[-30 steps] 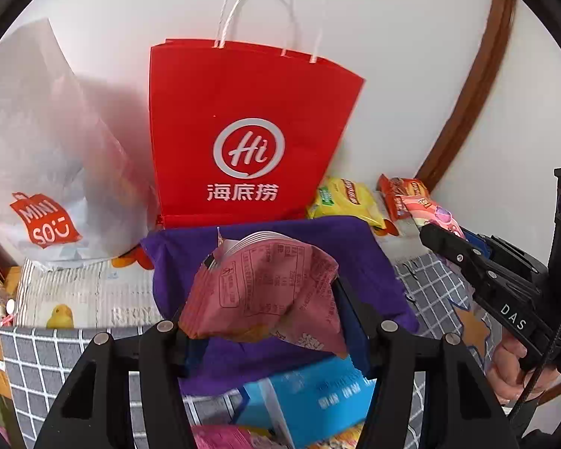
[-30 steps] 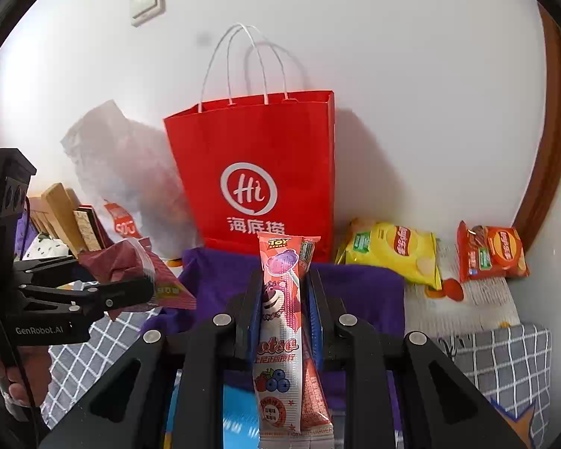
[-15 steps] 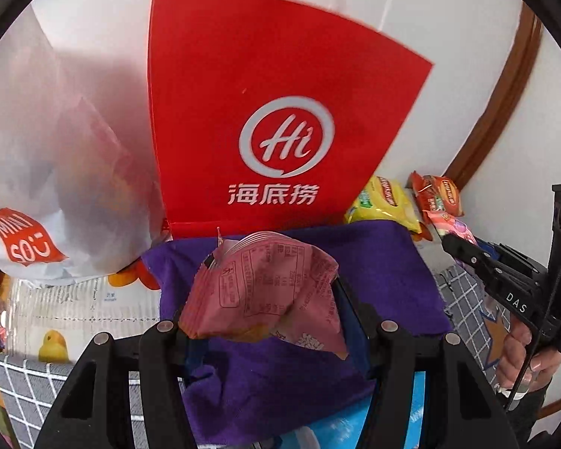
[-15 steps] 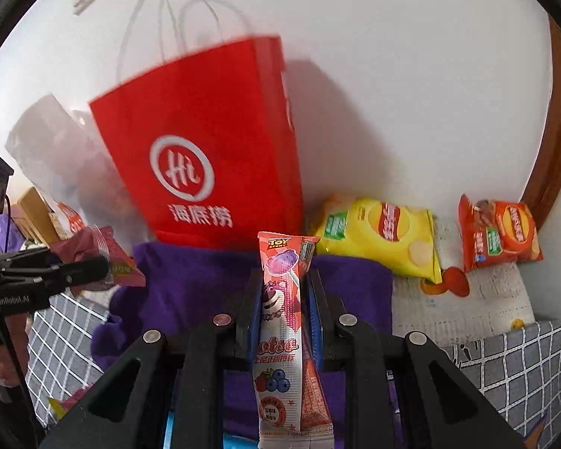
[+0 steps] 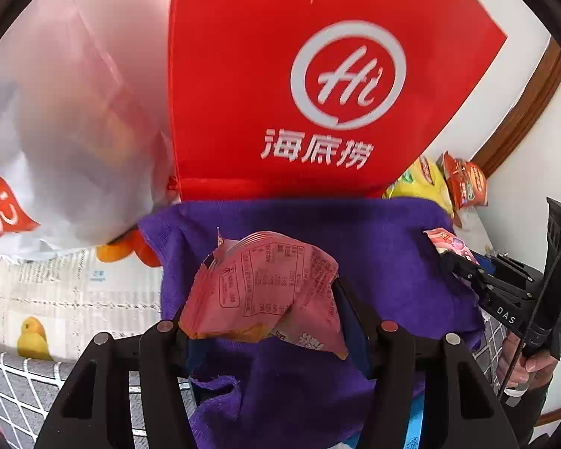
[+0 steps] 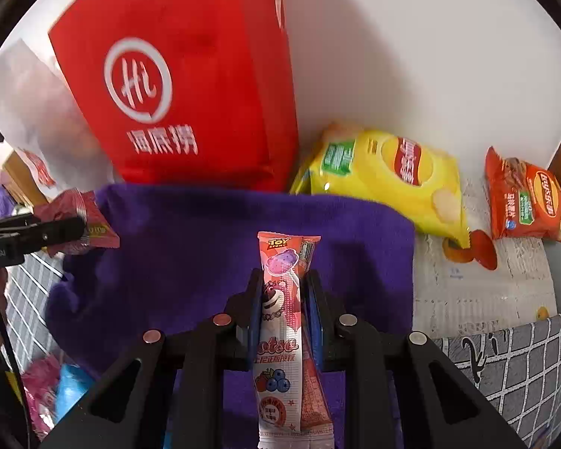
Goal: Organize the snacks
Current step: 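Carry the pink packet and lollipop stick with both tools over the purple towel, then open the left tool and right tool to drop both snacks onto the towel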
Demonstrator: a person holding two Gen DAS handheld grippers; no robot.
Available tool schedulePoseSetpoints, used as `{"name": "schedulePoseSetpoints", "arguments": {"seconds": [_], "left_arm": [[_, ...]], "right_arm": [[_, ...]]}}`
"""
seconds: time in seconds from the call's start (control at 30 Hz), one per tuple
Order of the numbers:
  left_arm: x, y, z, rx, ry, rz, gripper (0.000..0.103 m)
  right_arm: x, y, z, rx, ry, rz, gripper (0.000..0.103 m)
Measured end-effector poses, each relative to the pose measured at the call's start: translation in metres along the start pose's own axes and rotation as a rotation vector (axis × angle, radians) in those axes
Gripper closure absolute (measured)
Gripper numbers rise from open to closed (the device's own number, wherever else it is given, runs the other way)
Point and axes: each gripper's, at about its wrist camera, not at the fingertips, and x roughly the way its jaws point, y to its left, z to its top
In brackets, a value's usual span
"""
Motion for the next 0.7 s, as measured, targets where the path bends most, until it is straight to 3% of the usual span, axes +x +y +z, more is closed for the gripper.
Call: {"name": "schedulePoseSetpoints", "arguments": {"seconds": [0.7], "left_arm": [[0.030,0.006,-0.003,-0.054,0.052,-0.002,0.045]], "right_arm": [[0.039,0.000,-0.009,0.010,0.107,-0.035,0.076]]}}
